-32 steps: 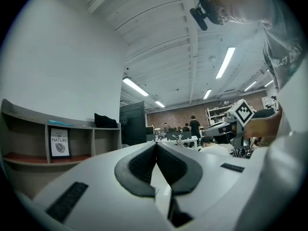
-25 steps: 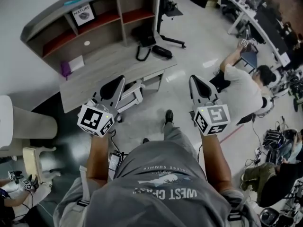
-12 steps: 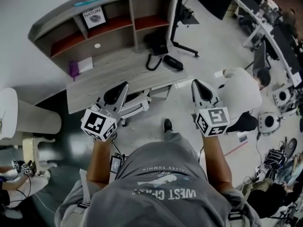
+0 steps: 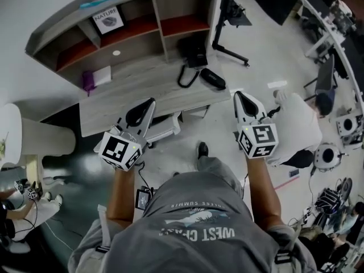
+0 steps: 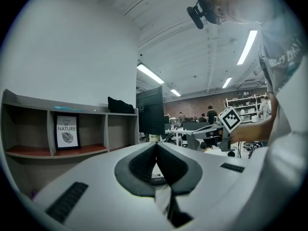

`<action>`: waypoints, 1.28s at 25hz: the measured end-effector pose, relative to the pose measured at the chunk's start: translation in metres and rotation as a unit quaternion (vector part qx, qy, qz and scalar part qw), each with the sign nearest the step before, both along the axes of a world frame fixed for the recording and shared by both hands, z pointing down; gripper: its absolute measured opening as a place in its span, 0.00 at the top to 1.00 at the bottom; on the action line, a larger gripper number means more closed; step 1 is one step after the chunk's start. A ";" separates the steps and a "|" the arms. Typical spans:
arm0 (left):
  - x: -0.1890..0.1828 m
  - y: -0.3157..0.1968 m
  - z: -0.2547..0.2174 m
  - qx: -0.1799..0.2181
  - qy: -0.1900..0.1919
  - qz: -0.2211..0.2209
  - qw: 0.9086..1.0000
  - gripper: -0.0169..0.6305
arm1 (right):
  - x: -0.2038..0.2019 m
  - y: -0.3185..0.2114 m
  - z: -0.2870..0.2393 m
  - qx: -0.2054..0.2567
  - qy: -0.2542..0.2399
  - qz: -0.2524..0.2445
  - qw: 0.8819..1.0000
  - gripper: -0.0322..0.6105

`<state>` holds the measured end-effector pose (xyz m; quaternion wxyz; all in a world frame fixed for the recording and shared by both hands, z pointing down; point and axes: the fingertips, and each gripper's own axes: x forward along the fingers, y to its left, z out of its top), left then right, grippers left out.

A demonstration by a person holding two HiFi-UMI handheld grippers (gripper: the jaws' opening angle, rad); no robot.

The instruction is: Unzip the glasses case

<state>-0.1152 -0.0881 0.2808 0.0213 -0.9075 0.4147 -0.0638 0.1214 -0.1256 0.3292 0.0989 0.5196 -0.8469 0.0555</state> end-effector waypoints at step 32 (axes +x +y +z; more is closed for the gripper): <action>0.032 -0.087 0.121 -0.144 -0.019 -0.074 0.987 0.98 | 0.008 -0.176 0.241 -0.067 0.186 -0.144 0.970 0.85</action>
